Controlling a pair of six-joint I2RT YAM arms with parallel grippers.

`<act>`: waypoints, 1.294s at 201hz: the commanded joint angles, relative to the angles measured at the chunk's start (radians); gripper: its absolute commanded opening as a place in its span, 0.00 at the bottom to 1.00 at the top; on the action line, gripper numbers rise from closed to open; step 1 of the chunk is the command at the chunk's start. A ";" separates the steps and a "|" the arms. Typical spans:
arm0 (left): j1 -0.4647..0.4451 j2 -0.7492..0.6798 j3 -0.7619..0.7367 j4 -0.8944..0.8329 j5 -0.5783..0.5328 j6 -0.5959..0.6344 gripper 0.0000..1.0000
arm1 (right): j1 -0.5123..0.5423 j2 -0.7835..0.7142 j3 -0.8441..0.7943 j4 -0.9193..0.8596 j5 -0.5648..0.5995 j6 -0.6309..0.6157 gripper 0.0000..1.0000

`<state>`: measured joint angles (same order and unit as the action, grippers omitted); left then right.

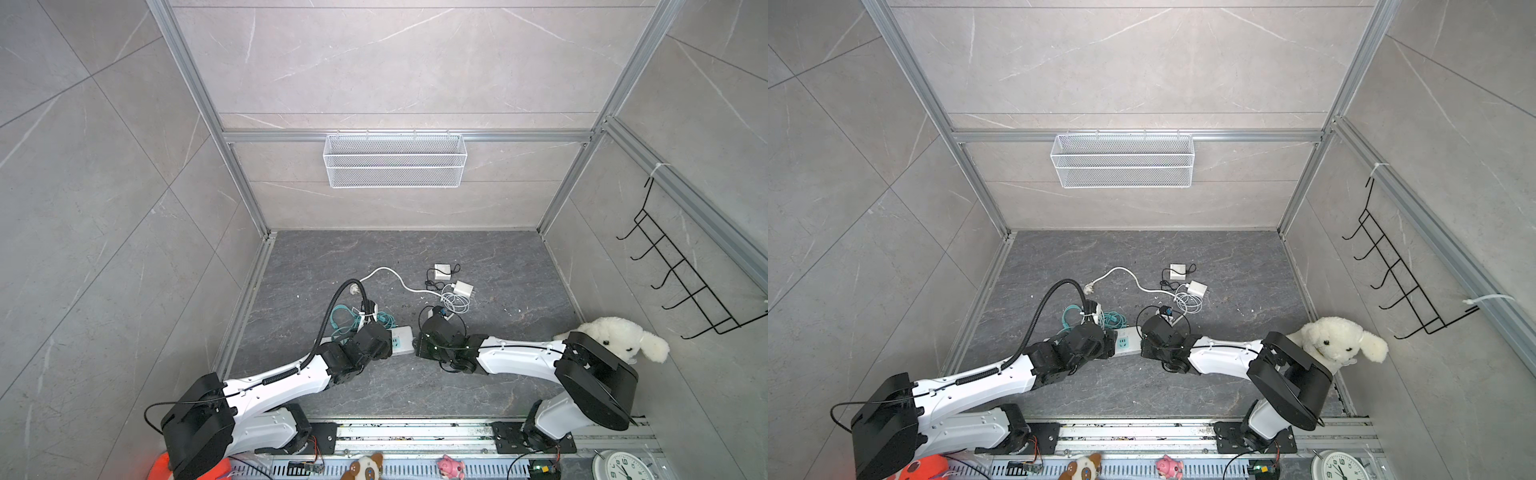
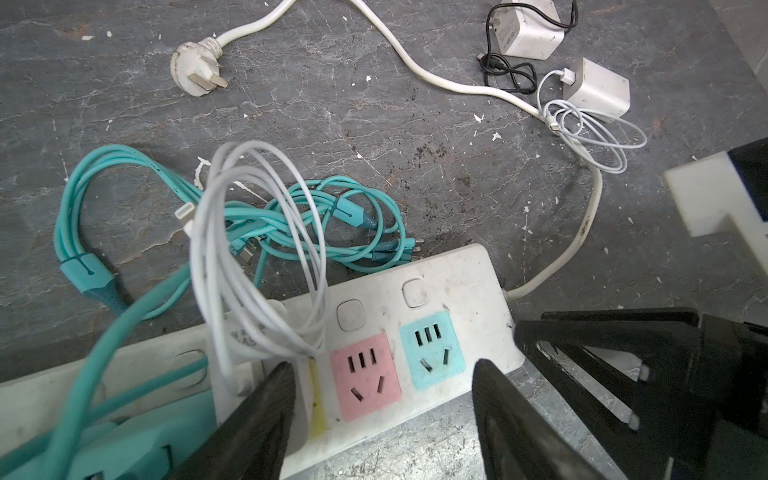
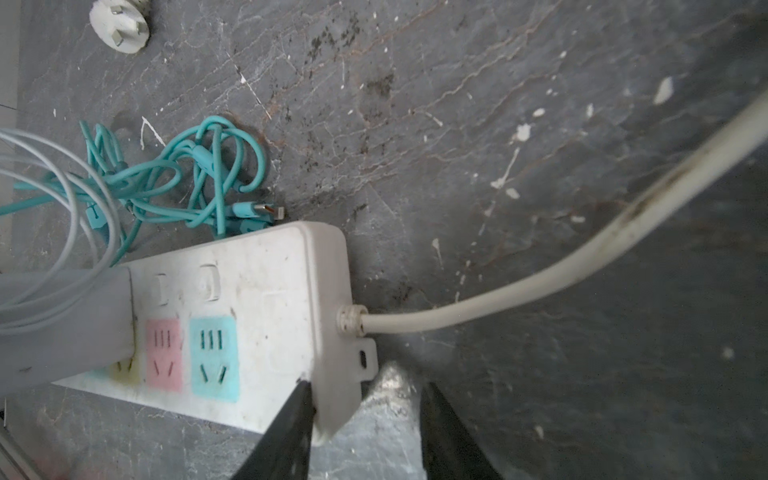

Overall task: Insert the plug
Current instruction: 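Lower the left gripper onto the strip by the charger while right holds cord end, then release the strip with the right gripper and move it toward the farther white chargers, then move both grippers over the two white chargers farther from the robot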

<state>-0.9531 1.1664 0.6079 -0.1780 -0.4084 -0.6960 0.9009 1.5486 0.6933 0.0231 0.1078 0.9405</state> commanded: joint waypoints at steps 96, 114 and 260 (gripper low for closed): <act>-0.025 0.016 0.144 -0.269 0.041 0.066 0.77 | -0.081 -0.194 0.137 -0.272 0.078 -0.188 0.50; -0.043 0.028 0.189 -0.270 0.039 0.086 0.78 | -0.166 -0.191 0.163 -0.285 0.037 -0.239 0.51; 0.042 0.627 0.808 -0.146 0.179 0.293 0.88 | -0.682 0.196 0.582 -0.426 -0.147 -0.525 0.56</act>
<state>-0.9485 1.7271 1.3121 -0.3580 -0.3199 -0.4496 0.2413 1.6814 1.2205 -0.3702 0.0364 0.4545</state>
